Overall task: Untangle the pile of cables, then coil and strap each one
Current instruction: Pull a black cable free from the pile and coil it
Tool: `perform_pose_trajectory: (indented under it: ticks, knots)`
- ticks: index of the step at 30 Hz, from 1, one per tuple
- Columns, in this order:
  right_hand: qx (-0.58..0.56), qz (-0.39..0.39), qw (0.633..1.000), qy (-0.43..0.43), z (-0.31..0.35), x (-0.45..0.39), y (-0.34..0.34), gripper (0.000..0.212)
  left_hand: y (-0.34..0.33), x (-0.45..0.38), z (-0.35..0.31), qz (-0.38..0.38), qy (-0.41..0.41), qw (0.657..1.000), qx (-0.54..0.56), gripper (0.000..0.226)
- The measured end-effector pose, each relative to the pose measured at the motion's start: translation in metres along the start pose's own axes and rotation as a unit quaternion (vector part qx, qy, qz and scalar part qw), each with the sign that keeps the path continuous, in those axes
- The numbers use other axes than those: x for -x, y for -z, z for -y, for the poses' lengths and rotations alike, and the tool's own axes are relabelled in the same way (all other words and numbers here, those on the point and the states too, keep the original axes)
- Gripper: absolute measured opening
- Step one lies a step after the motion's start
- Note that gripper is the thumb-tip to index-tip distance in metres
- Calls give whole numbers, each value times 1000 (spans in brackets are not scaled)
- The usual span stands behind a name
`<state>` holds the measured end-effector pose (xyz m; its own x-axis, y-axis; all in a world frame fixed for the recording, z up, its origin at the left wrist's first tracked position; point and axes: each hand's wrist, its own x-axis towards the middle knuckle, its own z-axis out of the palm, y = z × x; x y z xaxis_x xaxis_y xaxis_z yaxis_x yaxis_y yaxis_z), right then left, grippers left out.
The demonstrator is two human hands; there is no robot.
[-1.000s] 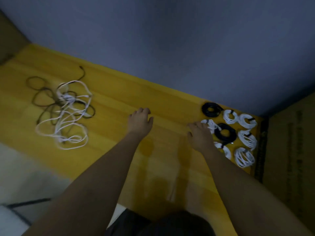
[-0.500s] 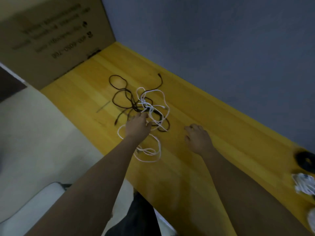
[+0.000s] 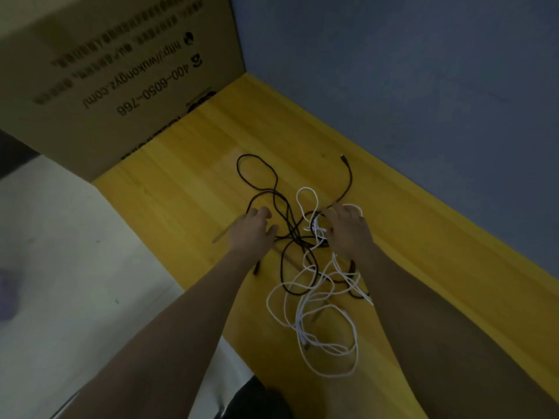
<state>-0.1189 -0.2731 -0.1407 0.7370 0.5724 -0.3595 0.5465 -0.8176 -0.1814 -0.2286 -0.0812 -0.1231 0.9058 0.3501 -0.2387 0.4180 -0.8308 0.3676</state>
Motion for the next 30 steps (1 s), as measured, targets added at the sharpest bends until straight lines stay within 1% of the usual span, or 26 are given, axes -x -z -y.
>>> perform_pose_trajectory:
  ticks: [4, 6, 8, 10, 12, 14, 16, 17, 19, 21, 23, 26, 28, 30]
  knots:
    - [-69, -47, 997, -1, -8, -3, -7, 33, -10, -14, -8, 6, -9, 1000, 1, 31]
    - [-82, -65, 994, -37, -14, 2, -6, 33, -14, -19, -18, 16, -21, 1000, -2, 30]
    - [-63, -74, 992, -79, -18, 7, -4, 40, -17, -21, -29, 24, -35, 999, 4, 29]
    - [-42, -49, 991, -113, -19, 11, -3, 38, -16, -21, -39, 31, -51, 998, 10, 27]
    - [-51, -20, 989, -137, -17, 14, -4, 27, -13, -20, -45, 41, -68, 997, 12, 25]
    - [-81, 1, 984, -160, -13, 15, -7, 21, -8, -17, -48, 45, -79, 996, 18, 24]
    - [-137, 7, 969, -206, -9, 15, -10, 26, 0, -15, -46, 39, -88, 995, 24, 24]
    - [-179, -1, 956, -234, -7, 15, -10, 28, 3, -13, -44, 31, -92, 995, 29, 23]
    - [-267, -37, 923, -276, -1, 16, -10, 34, 9, -9, -38, 16, -102, 994, 40, 22]
    - [-317, -74, 904, -276, 6, 17, -7, 36, 19, -9, -32, 9, -113, 993, 43, 22]
    - [-305, -104, 906, -274, 16, 20, -1, 32, 30, -14, -27, 10, -123, 991, 41, 25]
    - [-272, -180, 908, -264, 34, 24, 7, 27, 48, -30, -24, 3, -157, 987, 34, 35]
    - [-253, -219, 908, -252, 49, 23, 13, 24, 61, -41, -23, -1, -211, 977, 18, 44]
    - [-247, -266, 908, -211, 68, 23, 21, 21, 73, -48, -19, 18, -275, 961, -5, 51]
